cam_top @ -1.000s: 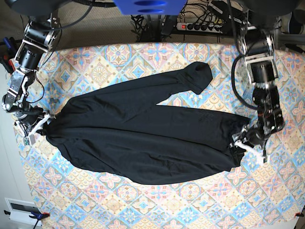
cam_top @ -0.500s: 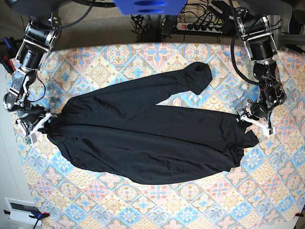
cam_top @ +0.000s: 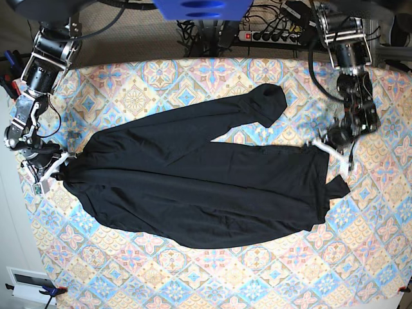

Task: Layout the t-shirt on the table in an organized manner, then fold the t-shirt properly
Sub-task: 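Move the left gripper along the shirt edge and regrasp it, then pull the grasped shirt edge with the left gripper toward the sleeve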

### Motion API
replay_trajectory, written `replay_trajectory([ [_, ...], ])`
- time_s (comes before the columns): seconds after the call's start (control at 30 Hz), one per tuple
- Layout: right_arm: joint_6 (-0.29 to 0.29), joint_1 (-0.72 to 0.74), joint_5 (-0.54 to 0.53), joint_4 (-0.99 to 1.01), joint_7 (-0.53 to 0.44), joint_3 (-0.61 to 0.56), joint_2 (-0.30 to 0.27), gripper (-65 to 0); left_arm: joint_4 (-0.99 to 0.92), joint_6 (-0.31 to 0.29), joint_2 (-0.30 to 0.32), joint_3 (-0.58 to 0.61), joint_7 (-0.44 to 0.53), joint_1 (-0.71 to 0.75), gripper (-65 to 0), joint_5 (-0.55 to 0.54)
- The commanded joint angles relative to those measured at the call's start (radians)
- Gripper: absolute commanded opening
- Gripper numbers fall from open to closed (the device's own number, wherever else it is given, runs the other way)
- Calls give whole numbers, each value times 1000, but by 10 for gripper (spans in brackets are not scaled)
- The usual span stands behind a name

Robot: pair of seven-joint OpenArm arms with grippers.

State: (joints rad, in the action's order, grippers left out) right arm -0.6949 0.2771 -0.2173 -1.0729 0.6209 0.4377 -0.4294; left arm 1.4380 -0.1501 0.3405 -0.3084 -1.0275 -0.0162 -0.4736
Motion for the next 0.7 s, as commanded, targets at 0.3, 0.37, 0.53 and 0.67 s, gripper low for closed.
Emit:
replay_trajectory([
  [0.3, -1, -11, -20, -20, -6, 8, -26, -650, 128, 4, 87, -116, -32, 108, -649, 8],
  [0.37, -1, -14, -20, -20, -5, 8, -26, -650, 128, 4, 91, -119, -14, 112, -649, 8],
  [0.53, -1, -14, -20, -20, -5, 8, -26, -650, 129, 4, 90, -120, -3, 143, -648, 9],
  [0.67, -1, -14, -20, -20, -5, 8, -26, -650, 134, 7, 87, -120, -7, 158, -647, 2],
])
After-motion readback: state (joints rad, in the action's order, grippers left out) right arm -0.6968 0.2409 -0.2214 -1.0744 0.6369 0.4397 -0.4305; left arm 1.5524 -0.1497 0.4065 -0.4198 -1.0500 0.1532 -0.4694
